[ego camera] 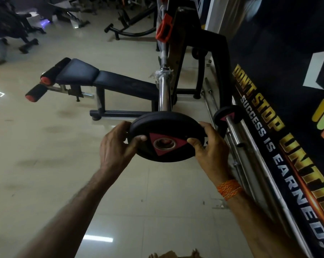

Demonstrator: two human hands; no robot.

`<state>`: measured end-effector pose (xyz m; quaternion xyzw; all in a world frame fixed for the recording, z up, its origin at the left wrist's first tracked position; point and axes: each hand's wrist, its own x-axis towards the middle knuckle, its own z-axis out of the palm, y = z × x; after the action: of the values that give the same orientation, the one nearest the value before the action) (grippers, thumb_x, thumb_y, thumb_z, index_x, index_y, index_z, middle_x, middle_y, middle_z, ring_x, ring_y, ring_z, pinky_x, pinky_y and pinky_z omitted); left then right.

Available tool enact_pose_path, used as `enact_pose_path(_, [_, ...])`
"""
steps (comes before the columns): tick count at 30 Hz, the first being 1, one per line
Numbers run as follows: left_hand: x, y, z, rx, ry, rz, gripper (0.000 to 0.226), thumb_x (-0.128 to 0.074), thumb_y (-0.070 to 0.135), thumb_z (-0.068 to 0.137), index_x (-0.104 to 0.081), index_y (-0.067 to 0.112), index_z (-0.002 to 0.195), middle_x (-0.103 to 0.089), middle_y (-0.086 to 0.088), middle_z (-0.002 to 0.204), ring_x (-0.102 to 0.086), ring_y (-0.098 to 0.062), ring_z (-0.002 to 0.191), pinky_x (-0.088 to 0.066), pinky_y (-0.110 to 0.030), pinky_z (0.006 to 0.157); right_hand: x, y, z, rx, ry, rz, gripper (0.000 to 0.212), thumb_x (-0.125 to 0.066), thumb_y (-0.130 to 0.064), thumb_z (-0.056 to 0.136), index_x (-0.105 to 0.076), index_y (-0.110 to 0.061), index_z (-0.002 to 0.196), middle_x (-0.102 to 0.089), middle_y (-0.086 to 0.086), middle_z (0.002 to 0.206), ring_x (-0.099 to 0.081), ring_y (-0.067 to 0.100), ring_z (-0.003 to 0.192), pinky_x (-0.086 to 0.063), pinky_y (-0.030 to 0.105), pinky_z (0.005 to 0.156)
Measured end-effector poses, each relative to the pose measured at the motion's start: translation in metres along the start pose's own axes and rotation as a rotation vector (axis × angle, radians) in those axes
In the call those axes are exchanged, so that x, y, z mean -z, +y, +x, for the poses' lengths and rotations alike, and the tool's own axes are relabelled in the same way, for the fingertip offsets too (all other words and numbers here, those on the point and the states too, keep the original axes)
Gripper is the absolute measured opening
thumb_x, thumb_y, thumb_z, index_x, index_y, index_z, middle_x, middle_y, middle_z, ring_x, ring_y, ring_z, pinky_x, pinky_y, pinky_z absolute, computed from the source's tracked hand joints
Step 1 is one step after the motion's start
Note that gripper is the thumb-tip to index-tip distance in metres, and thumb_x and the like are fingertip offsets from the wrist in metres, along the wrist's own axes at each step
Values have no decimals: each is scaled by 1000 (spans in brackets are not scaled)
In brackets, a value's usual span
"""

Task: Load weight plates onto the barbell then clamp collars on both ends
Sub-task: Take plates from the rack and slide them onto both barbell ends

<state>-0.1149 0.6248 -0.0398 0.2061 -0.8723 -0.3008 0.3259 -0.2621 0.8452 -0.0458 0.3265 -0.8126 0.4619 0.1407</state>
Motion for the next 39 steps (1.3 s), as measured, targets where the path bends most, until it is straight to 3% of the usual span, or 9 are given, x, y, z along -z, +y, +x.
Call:
enact_pose_path(5, [-10,-4,24,66,-15,-40,58,-64,64,86,-62,22,125,-74,3,112,-70,-15,98,-63,-43,75,-9,5,21,-27,-14,-24,51,-72,-39,89,-59,-11,129,-70,5,118,-66,18,107,-58,35,80])
enact_pose_path(8, [-19,-3,42,56,21,-50,52,-76,44,86,-60,26,132,-72,5,120,-70,-14,107,-62,-43,82,-20,6,37,-27,2,-12,53,-72,-31,92,-54,-12,138,-65,8,131,-62,23,120,-58,44,92])
enact_pose_path(11, [-29,-3,59,-16,63,-27,65,-79,24,86,-52,25,145,-67,-1,131,-68,-18,112,-61,-40,86,-36,4,53,115,13,-129,75,-75,-13,87,-40,-16,154,-49,7,154,-48,22,140,-51,38,107])
enact_pose_path(14, [-36,-12,75,-256,36,183,78,-71,18,87,-35,23,156,-43,-6,158,-66,-30,116,-62,-37,75,-50,11,68,314,21,-433,98,-76,3,83,-23,-23,160,-22,6,168,-27,24,153,-39,35,115])
enact_pose_path(17, [-37,-29,93,-420,-50,338,81,-54,13,87,-20,20,161,-16,-7,169,-36,-34,148,-57,-37,88,-59,27,84,493,26,-603,102,-61,18,84,-9,-24,162,-10,10,169,-12,33,156,-30,52,122])
enact_pose_path(21, [-47,-43,118,-429,-117,442,93,-54,8,84,-4,20,162,-5,-8,170,-10,-28,156,-38,-52,117,-75,53,117,573,-31,-661,105,-70,-1,88,2,-21,161,-4,11,168,-3,36,156,-18,57,124])
enact_pose_path(25, [-64,-60,152,-423,-148,569,110,-70,9,82,4,21,162,0,-8,170,-5,-28,157,-27,-54,122,-91,70,158,599,-94,-673,108,-73,-36,88,5,-18,161,-3,13,167,-7,38,156,-19,60,123])
enact_pose_path(34, [-94,-71,234,-430,-102,761,116,-76,-1,69,-8,14,162,-8,-12,170,-11,-31,156,-23,-56,123,-121,112,238,565,-126,-669,120,-83,-26,81,5,-14,161,5,12,169,-5,34,157,-16,58,124])
enact_pose_path(39, [-110,-83,260,-379,-106,738,130,-85,8,69,6,19,162,6,-6,170,-2,-26,156,-19,-53,123,-135,126,265,582,-111,-683,120,-81,-27,82,9,-15,161,15,9,169,-3,33,157,-15,57,125])
